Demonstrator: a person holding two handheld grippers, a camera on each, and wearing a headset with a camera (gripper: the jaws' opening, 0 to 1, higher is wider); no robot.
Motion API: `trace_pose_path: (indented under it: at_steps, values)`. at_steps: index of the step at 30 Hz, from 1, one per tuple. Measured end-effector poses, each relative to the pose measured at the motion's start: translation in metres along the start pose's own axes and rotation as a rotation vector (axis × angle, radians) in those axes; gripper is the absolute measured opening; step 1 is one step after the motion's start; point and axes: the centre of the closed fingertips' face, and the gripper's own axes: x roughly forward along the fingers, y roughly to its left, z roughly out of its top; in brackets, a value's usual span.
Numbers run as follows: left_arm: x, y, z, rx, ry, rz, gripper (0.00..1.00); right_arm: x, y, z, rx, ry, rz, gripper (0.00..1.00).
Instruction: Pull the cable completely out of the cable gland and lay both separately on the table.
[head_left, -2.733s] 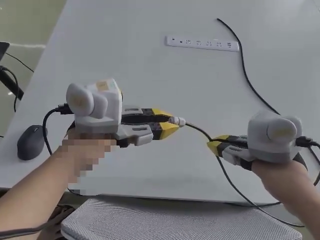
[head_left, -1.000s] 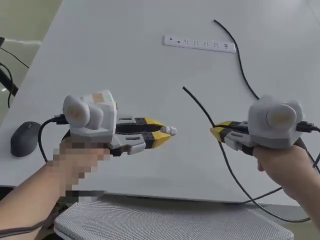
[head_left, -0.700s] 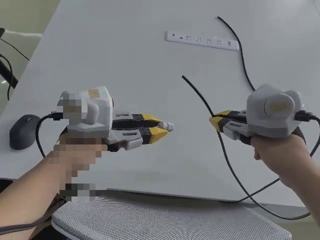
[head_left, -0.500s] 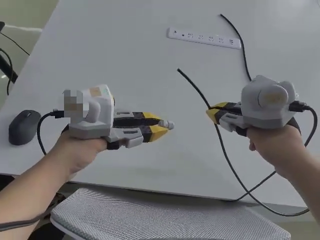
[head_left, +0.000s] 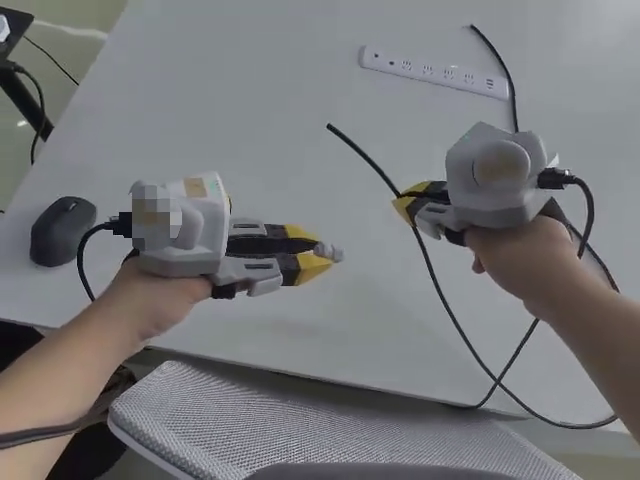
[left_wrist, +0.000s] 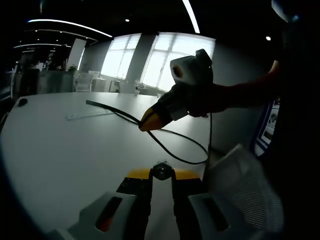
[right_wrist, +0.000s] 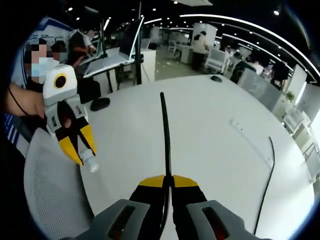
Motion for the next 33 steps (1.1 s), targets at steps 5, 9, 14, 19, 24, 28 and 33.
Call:
trace_pose_path:
  at_steps: [5, 9, 14, 19, 24, 28, 33]
  values:
    - [-0.004, 0.008, -0.012, -0.012, 0.015, 0.012, 0.15, 0.017, 0.004, 0.007, -0.04, 0.014, 0.023, 0.0]
    - [-0.005, 0.013, -0.021, -0.024, 0.023, 0.019, 0.15, 0.032, 0.009, 0.007, -0.078, 0.037, 0.049, 0.0]
    - [-0.006, 0.018, -0.032, -0.037, 0.032, 0.027, 0.15, 0.048, 0.016, 0.008, -0.12, 0.056, 0.076, 0.0]
    - [-0.005, 0.025, -0.042, -0.042, 0.048, 0.03, 0.15, 0.063, 0.023, 0.008, -0.15, 0.068, 0.106, 0.0]
    - [-0.006, 0.033, -0.052, -0.057, 0.057, 0.036, 0.15, 0.081, 0.037, 0.005, -0.208, 0.086, 0.157, 0.0]
    - [-0.006, 0.036, -0.061, -0.069, 0.067, 0.039, 0.15, 0.092, 0.043, 0.004, -0.238, 0.082, 0.176, 0.0]
    - [-0.007, 0.037, -0.07, -0.082, 0.087, 0.043, 0.15, 0.104, 0.051, 0.001, -0.274, 0.088, 0.211, 0.0]
